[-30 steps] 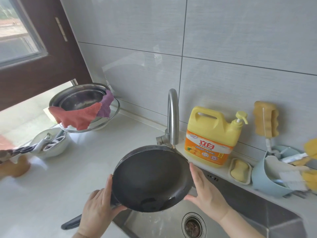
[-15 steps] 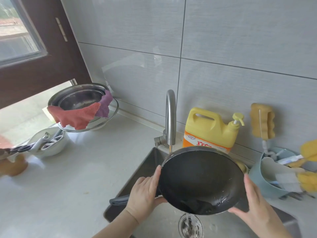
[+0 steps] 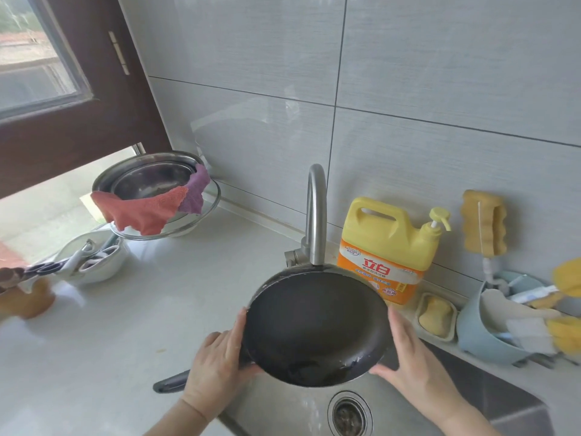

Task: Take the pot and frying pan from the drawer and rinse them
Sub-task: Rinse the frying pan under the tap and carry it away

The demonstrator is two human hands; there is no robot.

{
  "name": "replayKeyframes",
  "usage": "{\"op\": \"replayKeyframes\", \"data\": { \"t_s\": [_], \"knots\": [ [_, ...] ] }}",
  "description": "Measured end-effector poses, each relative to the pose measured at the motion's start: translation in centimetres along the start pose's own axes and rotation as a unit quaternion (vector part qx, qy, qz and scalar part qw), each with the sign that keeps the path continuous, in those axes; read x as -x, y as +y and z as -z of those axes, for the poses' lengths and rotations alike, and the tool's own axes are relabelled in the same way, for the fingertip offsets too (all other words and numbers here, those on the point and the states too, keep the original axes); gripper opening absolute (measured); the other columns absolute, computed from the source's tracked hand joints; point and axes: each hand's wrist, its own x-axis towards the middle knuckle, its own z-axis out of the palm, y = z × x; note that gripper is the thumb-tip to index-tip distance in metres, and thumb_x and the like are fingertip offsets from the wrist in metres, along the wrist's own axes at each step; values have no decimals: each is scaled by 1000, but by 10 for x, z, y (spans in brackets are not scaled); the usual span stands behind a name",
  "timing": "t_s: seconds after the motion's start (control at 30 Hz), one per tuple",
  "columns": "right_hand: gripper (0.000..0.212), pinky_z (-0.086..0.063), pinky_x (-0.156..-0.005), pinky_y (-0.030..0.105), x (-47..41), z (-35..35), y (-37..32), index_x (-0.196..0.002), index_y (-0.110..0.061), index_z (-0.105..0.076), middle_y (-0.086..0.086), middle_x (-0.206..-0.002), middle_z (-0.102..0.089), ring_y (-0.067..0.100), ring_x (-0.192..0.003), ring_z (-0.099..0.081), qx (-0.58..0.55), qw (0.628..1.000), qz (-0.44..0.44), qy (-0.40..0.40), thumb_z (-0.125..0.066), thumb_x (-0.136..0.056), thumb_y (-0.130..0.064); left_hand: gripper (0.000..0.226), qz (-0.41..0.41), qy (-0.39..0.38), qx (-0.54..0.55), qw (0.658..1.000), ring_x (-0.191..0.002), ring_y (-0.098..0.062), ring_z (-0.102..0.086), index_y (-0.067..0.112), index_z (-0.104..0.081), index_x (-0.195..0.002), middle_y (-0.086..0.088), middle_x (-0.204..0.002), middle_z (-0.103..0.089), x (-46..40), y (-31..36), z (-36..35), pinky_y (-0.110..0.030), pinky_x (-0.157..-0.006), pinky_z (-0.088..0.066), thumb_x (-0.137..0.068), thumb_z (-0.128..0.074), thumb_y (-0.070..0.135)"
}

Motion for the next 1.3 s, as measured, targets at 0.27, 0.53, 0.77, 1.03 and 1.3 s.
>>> {"op": "replayKeyframes", "data": {
  "t_s": [0.27, 0.53, 0.77, 1.03, 1.3],
  "knots": [
    [140, -25, -103, 16, -31, -24, -26, -156, -19, 4, 3, -156, -17, 2, -141, -12, 4, 999, 40, -28, -93, -58, -36, 103, -49, 46, -77, 995, -55, -29, -64, 14, -6, -157, -2, -75, -70, 27, -24, 19, -37, -58, -52, -81, -43, 74],
    [139, -28, -104, 19, 2, 0, 4, -156, -25, 4, 8, -151, -31, 2, -142, -17, -12, 1000, -12, 5, -92, -56, -37, 95, -15, 16, -17, 1000, -60, -18, -61, 11, -15, -153, 2, -71, -67, 3, 16, -3, -28, -66, -41, -86, -37, 75],
    [164, -56, -67, 48, 49, 44, 39, -155, -34, 5, 32, -133, -53, 46, -107, -63, -7, 986, -167, 5, -100, -28, -26, 101, -69, -29, 2, 997, -55, -12, -54, 2, -15, -147, 7, -67, -58, -27, 64, -36, -24, -63, -37, -84, -43, 75],
    [109, -53, -52, 54, 88, 72, 63, -154, -38, 2, 39, -124, -54, 50, -89, -68, 37, 973, -211, 87, -30, -67, -95, 107, -224, 17, -57, 973, -58, -11, -55, 2, -15, -147, 7, -73, -59, -38, 107, -70, -25, -56, -46, -75, -64, 65],
    [148, -47, -98, 42, 75, 88, 57, -143, -57, 20, -5, -158, -22, 11, -137, -39, -27, 971, -236, -17, -94, -52, -39, 140, -155, -132, -10, 979, -72, -18, -62, 28, 16, -154, 4, -89, -67, -40, 101, -77, -31, -69, -50, -61, -83, 59]
  ]
}}
